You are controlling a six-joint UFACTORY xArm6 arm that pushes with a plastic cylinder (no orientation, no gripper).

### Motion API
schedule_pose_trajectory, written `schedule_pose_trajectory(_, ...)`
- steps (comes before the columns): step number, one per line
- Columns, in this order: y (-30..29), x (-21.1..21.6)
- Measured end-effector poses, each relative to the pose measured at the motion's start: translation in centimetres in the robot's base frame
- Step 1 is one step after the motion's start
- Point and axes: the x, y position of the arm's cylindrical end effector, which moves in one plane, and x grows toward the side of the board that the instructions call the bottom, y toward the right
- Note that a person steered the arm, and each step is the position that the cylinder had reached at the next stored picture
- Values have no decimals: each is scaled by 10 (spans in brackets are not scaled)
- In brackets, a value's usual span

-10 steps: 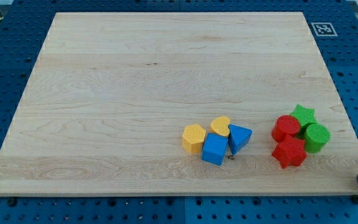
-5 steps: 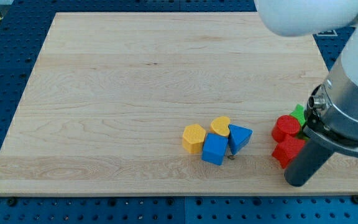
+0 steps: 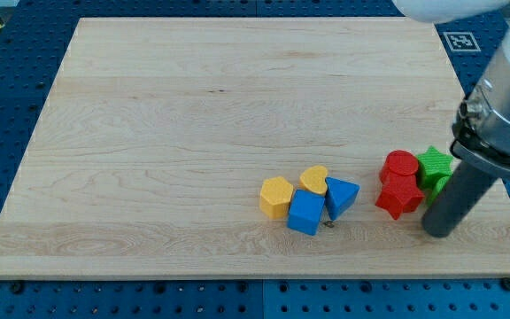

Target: Move the red star along with red circle and green star slightly up

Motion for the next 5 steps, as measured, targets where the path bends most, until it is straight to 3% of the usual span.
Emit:
schedule_pose_trajectory(3, -48, 14)
schedule_pose_trajectory(5, -68, -19)
